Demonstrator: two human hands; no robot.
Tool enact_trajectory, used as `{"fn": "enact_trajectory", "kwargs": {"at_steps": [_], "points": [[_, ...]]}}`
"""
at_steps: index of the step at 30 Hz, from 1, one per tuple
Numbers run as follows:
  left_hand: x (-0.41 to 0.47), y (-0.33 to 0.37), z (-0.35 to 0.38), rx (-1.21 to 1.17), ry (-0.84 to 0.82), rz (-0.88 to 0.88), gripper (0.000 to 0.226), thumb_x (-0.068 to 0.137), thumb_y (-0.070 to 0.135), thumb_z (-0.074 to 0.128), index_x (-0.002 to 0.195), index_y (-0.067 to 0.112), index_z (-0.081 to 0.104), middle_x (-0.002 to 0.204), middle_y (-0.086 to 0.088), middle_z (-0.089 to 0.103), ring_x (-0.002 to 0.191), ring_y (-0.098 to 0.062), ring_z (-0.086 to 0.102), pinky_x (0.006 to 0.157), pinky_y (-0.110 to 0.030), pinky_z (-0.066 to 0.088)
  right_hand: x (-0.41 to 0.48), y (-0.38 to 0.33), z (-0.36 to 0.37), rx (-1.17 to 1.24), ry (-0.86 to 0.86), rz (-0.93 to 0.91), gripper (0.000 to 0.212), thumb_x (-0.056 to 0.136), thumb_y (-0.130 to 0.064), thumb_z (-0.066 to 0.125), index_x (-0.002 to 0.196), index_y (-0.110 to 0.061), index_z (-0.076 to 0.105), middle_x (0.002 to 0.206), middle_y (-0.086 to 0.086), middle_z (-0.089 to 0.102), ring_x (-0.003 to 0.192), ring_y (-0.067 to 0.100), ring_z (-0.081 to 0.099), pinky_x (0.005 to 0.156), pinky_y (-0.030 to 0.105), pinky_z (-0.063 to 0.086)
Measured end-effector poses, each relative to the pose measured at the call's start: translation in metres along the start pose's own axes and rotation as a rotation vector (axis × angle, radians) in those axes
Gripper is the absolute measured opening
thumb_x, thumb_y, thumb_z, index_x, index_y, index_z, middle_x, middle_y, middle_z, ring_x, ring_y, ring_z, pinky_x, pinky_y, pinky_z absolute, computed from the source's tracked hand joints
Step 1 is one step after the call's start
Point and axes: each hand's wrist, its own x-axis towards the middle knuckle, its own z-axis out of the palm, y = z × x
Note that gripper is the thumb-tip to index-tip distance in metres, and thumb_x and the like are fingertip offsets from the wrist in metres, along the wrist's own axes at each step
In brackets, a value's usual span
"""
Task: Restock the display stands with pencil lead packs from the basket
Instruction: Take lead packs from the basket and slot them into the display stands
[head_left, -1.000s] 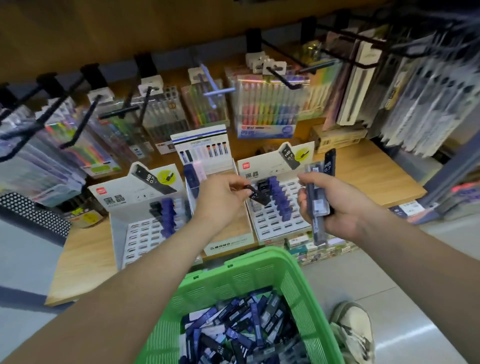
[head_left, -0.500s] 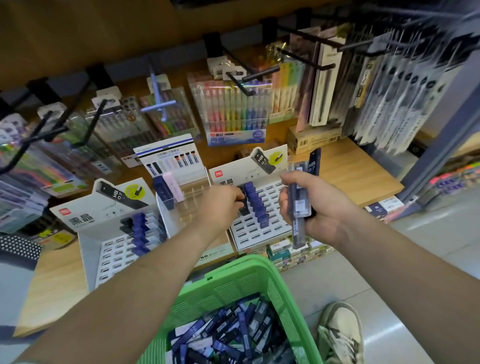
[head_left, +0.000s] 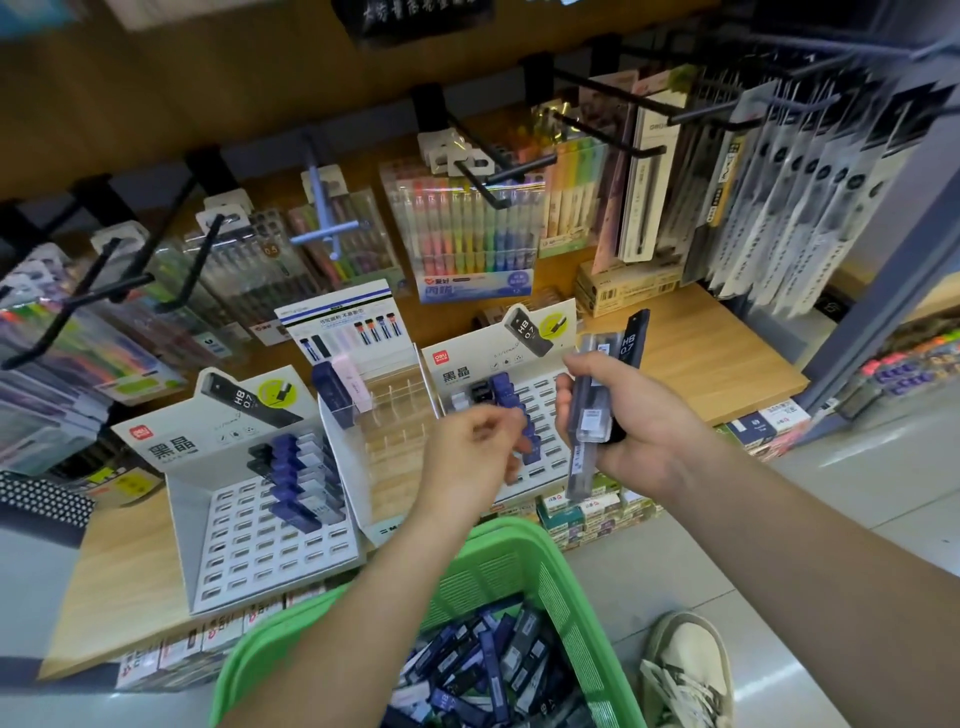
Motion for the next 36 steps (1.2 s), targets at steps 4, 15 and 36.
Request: {"fn": "enact_trajectory", "kwargs": {"at_steps": [4,15,36], "points": [[-0.053,0.02,0.004,-0.472,-0.149,-0.131,0.036,0.075,0.049,0.069,0.099,0.021,0.069,0.082,-0.002,0.074,0.071,-0.018,0.07,0.063,-0.026,0.056,-0.001,0.005,0.006,-0.014,-0.001,-0.038,0.006,0.089,-0.01,0.067,0.087,-0.006,0.063,0.065,0.005,0.063,0.048,0.012,0.058,0.046,0.022,0.052],[-0.084,0.016,-0.015,-0.34,-0.094,-0.17,0.027,0.075,0.014,0.079,0.1,0.023,0.071,0.086,-0.002,0.075,0.078,-0.019,0.072,0.071,-0.027,0.058,-0.004,-0.005,0.011,0.034,-0.039,-0.058,0.01,0.093,-0.016,0.065,0.093,-0.006,0.064,0.077,0.007,0.073,0.075,0.019,0.074,0.067,0.036,0.062],[-0.08,0.009,-0.037,-0.523,-0.039,-0.107,0.024,0.095,0.013,0.056,0.116,0.022,0.062,0.088,-0.008,0.074,0.079,-0.021,0.07,0.069,-0.028,0.057,-0.018,0.011,0.019,-0.719,-0.376,-0.088,0.023,0.075,0.006,0.077,0.083,-0.008,0.061,0.06,0.002,0.061,0.046,0.011,0.052,0.043,0.022,0.045]]}}
